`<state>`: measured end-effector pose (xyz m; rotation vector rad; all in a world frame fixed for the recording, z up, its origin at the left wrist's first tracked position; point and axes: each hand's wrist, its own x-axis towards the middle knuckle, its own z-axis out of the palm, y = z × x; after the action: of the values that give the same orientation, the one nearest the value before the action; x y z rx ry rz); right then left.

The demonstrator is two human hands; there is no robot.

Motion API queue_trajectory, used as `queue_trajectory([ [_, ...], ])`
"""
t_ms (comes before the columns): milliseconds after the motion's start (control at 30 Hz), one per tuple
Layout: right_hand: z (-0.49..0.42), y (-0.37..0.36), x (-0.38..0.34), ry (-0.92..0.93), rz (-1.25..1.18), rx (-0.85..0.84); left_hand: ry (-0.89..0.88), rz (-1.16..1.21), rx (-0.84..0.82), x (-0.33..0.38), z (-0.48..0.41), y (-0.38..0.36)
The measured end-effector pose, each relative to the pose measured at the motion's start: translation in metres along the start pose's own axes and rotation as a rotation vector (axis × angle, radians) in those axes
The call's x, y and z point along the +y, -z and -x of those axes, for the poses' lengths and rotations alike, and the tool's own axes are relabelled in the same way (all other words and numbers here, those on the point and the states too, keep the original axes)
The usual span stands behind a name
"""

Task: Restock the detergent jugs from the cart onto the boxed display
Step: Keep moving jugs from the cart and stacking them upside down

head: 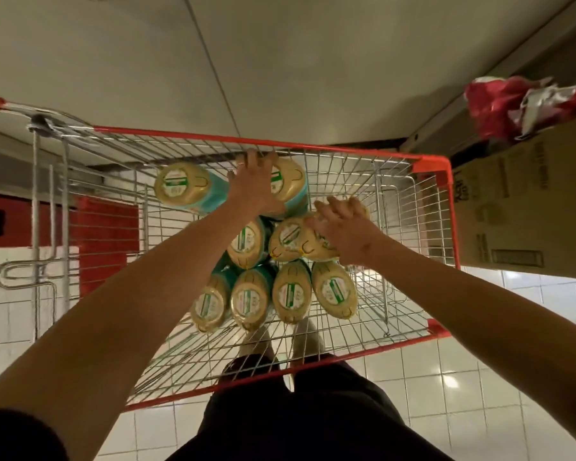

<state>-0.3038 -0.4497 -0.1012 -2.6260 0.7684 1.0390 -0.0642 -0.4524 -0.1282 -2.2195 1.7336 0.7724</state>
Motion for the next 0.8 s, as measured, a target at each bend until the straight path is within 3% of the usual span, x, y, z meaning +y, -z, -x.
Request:
queue_trajectory([
  [300, -0.015, 0.017, 0.004, -0.072, 0.022, 0.015, -0.027, 0.025, -0.034, -0.01, -0.001, 0.001],
  [567, 0.035, 0.05, -0.015, -0.274, -0.247, 0.19, 0.111, 0.202, 0.085, -0.033, 0.062, 0.029],
  [800, 0.106, 0.058, -0.054, -0.441, -0.549, 0.287, 0.081, 0.266, 0.101, -0.038, 0.137, 0.053],
])
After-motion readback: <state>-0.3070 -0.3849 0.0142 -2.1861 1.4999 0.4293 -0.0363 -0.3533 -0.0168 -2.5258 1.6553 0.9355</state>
